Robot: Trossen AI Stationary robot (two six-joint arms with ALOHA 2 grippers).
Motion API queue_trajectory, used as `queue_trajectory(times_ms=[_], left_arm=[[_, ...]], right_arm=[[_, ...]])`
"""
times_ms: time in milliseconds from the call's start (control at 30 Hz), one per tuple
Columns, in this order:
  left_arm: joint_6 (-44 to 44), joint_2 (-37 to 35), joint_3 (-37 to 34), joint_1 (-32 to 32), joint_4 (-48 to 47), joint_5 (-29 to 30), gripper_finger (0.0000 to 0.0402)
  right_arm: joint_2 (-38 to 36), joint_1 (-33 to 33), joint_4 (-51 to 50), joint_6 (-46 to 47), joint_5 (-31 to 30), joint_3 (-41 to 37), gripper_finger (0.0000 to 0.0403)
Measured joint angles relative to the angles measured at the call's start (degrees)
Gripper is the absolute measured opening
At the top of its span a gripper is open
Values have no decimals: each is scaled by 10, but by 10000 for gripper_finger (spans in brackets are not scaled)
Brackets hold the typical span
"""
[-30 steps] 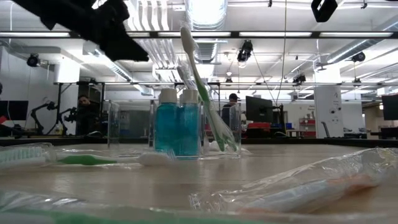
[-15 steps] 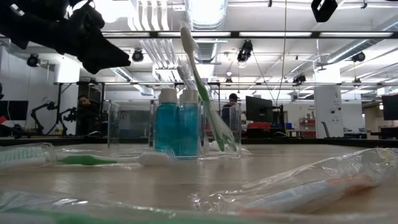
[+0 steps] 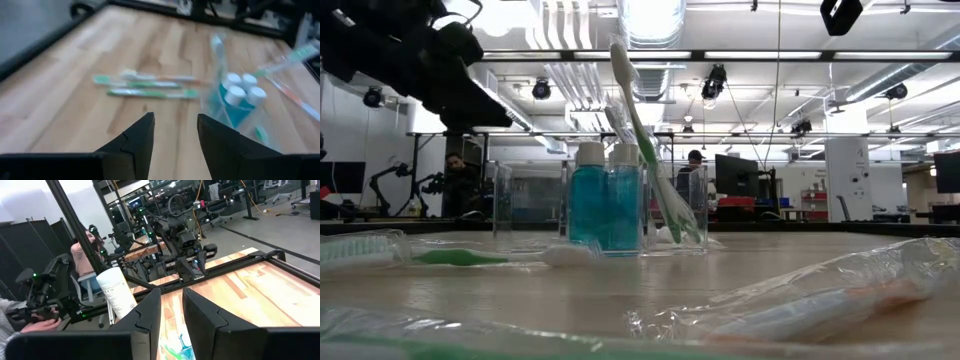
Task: Pick & Place toothbrushing station
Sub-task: Put the green toothbrush into the transparent organizer
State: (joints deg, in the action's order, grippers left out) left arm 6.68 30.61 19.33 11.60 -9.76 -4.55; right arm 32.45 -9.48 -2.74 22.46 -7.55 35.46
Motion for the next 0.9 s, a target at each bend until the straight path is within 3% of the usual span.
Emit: queue_trajectory(times_ms=[400, 567, 900], left_arm=[[27, 52, 110, -58, -218, -29, 156], [60, 86, 102, -125, -224, -26, 156], [236, 163, 95, -264, -166, 31, 156]], right_arm=[[0, 0, 0, 0, 0, 0, 74], [0, 0, 0, 0, 0, 0, 80], [0, 0, 0, 0, 0, 0, 68]])
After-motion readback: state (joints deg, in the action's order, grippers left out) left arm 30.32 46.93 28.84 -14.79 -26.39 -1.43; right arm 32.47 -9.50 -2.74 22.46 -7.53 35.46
